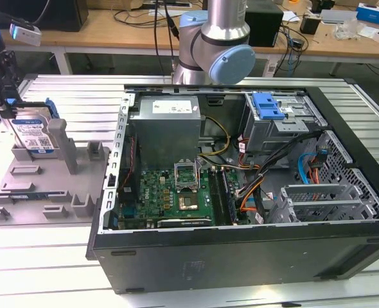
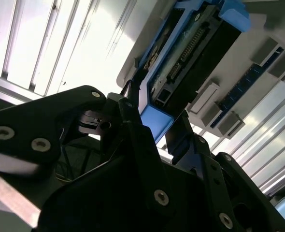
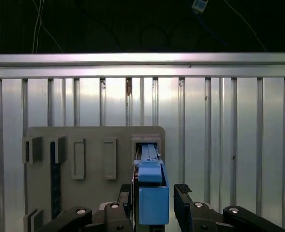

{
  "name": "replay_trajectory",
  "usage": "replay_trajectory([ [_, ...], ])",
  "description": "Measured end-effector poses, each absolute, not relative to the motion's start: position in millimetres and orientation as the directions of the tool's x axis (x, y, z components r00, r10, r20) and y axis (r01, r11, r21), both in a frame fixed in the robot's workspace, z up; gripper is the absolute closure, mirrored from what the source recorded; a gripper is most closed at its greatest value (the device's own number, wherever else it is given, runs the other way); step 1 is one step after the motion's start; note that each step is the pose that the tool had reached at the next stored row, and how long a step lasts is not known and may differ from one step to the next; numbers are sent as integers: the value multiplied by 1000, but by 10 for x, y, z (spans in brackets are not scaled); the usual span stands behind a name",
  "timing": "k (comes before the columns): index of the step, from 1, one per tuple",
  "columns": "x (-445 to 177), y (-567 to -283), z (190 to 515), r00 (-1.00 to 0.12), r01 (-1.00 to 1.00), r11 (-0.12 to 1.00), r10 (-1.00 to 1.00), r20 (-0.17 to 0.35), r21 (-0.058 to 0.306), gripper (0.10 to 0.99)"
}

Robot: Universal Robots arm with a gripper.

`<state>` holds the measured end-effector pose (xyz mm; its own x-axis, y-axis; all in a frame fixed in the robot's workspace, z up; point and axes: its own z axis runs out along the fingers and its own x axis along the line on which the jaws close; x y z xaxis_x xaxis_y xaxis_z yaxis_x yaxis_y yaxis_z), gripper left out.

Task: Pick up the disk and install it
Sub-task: 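Pick up the disk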

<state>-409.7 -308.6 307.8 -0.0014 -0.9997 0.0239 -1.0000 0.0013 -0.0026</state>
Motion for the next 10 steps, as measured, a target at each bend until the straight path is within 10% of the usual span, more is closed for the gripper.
replay_trajectory([
  [10, -4104, -3086, 3028, 0, -1000, 0, -1000, 24, -3, 604],
])
